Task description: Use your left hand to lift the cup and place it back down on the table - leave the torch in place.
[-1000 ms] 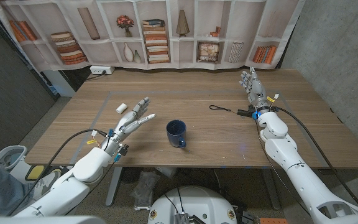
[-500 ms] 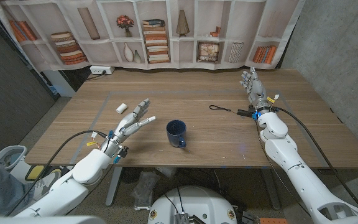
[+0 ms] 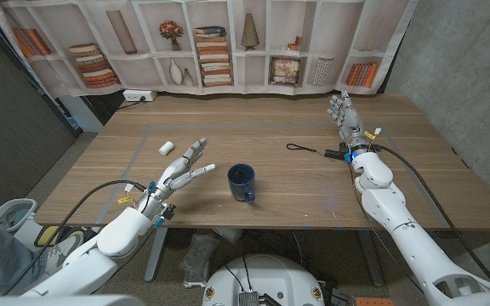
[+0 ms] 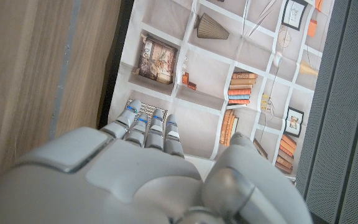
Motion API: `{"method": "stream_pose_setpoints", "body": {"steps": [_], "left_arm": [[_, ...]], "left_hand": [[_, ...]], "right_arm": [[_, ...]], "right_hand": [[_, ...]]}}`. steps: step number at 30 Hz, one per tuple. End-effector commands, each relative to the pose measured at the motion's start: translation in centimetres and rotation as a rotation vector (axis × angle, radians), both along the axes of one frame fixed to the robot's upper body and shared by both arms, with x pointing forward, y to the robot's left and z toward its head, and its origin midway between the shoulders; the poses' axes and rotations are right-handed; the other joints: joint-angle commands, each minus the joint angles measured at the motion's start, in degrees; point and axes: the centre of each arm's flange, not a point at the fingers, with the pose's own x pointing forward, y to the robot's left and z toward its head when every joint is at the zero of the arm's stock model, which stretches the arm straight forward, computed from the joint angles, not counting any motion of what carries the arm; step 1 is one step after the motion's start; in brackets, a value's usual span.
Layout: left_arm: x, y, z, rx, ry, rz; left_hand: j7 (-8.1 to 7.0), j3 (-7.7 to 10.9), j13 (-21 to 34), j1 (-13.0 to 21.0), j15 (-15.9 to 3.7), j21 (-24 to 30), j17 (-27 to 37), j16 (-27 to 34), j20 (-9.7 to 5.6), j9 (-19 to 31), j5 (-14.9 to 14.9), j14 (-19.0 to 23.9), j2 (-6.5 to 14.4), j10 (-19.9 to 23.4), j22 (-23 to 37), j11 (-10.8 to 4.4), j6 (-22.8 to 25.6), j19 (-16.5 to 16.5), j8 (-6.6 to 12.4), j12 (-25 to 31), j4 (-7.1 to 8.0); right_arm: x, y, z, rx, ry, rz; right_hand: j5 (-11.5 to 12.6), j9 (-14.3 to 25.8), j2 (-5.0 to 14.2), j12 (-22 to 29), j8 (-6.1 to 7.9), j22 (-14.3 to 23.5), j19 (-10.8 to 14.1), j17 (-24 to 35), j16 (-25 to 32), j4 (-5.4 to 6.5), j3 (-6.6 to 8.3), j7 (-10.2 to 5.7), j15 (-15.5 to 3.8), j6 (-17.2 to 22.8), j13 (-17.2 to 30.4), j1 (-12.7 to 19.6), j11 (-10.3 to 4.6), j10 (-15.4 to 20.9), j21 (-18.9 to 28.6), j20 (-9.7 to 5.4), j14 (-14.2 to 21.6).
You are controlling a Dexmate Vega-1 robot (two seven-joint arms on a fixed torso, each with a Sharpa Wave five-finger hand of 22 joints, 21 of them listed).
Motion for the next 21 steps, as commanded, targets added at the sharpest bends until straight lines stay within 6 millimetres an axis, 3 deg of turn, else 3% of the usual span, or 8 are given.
{"method": "stream_pose_setpoints", "body": {"steps": [1,21], "left_arm": [[-0.6,0.2,-0.2,0.013,-0.007,0.014],[-1.8,-0.4,-0.5,0.051,-0.036,0.065]], "left_hand": [[-0.26,-0.31,0.22,0.5,-0.1,0.2,0.22,-0.09,0.35,0.27,0.23,-1.49,-0.07,-0.6,0.09,0.02,-2.37,-2.48,-0.14,-0.12,-0.27],[-0.4,-0.71,0.22,0.95,-0.08,0.22,0.21,-0.08,0.56,0.27,0.39,-1.8,-0.33,-1.04,0.09,0.01,-2.9,-2.59,-0.11,-0.12,-0.5]], "right_arm": [[0.0,0.4,0.2,0.003,-0.006,0.002],[-0.2,0.0,0.6,0.019,-0.035,0.005]], "right_hand": [[-0.31,0.18,-0.08,-0.07,-0.04,0.19,0.36,0.17,-0.17,-0.55,0.17,0.1,0.21,-0.12,0.3,0.94,0.2,-0.09,-0.14,-1.08,0.01],[-0.26,0.18,-0.29,-0.03,0.01,0.2,0.45,0.13,-0.2,-1.02,0.14,0.08,0.22,-0.09,0.3,1.47,-0.05,-0.05,-0.58,-0.94,-0.02]]}}
